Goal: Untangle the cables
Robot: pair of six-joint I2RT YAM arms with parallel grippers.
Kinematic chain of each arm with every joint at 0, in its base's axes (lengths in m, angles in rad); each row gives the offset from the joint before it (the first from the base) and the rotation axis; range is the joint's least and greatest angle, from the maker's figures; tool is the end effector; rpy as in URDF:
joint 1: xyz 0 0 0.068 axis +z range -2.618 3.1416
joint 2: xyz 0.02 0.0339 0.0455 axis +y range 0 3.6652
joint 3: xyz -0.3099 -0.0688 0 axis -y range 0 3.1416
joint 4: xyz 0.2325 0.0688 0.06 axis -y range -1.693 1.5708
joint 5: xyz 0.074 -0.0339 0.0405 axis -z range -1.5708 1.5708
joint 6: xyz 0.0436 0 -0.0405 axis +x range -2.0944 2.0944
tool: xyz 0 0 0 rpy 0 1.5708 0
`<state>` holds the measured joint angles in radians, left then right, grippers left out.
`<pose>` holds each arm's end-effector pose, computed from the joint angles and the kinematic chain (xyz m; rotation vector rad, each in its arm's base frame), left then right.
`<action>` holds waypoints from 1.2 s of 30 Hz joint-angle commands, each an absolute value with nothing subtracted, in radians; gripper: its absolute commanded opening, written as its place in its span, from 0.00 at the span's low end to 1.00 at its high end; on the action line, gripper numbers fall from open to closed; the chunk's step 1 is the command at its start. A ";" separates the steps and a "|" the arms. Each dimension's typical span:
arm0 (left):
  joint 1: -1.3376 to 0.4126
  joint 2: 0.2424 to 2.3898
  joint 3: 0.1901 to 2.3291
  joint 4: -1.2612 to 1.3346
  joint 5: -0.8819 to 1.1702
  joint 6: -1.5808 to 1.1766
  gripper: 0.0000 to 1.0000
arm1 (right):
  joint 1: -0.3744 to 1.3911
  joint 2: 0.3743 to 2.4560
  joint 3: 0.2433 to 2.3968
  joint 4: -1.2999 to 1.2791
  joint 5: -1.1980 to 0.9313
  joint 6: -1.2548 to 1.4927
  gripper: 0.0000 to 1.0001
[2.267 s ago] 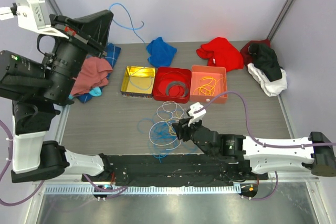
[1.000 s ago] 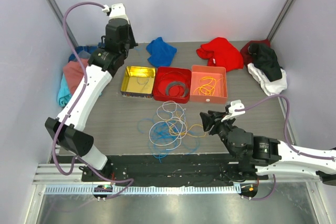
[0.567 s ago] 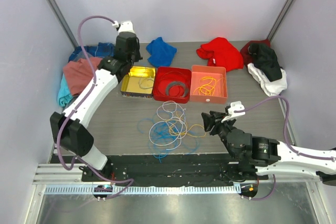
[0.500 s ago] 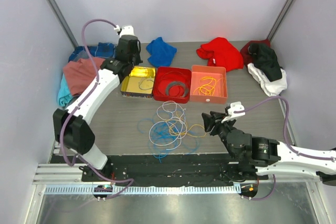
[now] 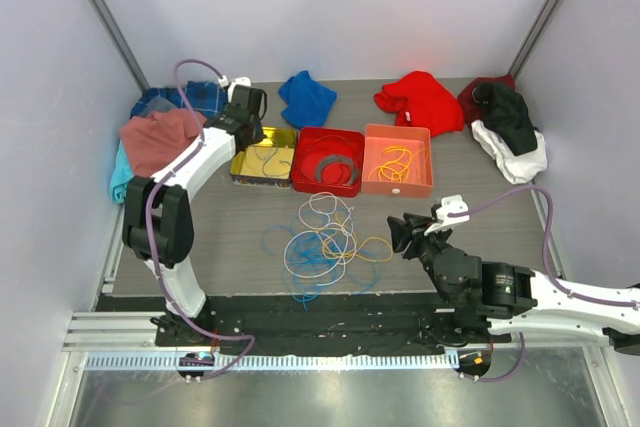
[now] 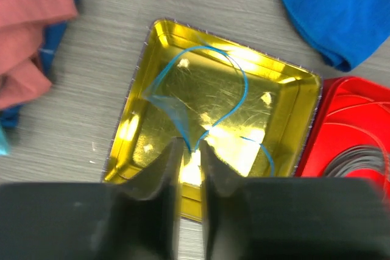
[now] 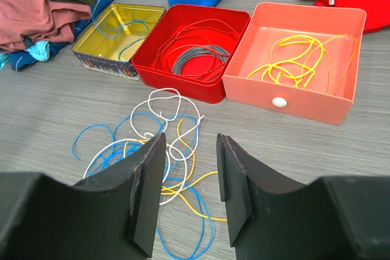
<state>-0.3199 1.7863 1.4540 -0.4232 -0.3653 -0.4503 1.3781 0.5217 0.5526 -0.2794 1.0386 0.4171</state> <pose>0.3933 -0.1139 0.3184 -0.3269 2.2422 0.0202 0.0512 0.0664 0.3115 -0.1062 1.7082 0.3938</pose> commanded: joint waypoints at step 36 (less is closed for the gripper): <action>-0.936 1.069 0.572 -0.178 -0.213 -0.815 0.62 | 1.376 0.821 0.617 -0.164 0.977 0.495 0.47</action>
<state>-0.8917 1.0733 0.5823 -0.2687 -0.2462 -0.7891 1.3781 0.8188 0.5827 -0.2062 0.9699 0.4458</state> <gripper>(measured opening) 0.623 0.468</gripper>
